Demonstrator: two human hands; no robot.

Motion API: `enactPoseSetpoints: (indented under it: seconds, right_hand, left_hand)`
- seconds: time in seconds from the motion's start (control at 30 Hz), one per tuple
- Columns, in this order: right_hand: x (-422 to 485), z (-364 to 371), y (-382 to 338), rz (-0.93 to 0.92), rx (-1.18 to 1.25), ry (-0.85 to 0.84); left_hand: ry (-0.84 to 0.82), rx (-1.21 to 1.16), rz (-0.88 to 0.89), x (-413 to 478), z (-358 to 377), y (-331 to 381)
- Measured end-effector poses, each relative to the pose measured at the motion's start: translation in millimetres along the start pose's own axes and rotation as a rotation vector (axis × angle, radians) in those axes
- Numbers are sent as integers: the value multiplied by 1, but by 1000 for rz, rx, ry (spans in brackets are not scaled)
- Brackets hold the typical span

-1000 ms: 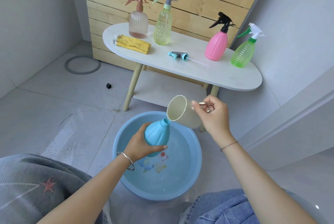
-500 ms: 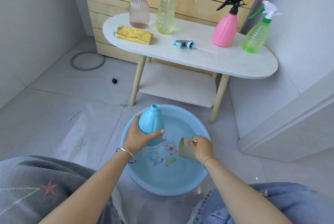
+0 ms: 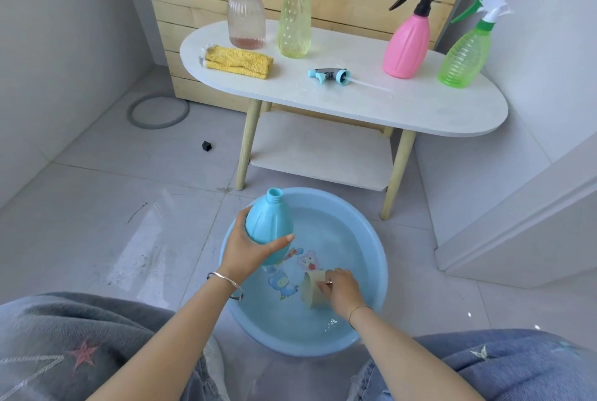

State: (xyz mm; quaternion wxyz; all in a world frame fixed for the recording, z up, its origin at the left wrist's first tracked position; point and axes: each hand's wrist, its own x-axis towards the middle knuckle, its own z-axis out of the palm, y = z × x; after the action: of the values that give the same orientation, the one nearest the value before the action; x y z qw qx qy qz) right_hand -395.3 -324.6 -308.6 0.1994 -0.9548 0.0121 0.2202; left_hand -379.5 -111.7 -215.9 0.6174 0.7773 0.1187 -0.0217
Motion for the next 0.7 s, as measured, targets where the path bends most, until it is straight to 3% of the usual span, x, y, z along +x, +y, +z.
enactPoseSetpoints:
  seconds: [0.3,0.47,0.7]
  right_hand:
    - [-11,-23,-6,228,758,190]
    - [-22,-64,-17,233,972,274]
    - [-31,-142,-34,81,1101,373]
  left_hand:
    - [53,-9,11,1,-4,4]
    - [86,-76,21,-1,-6,8]
    - [80,-107,73,-8,-3,18]
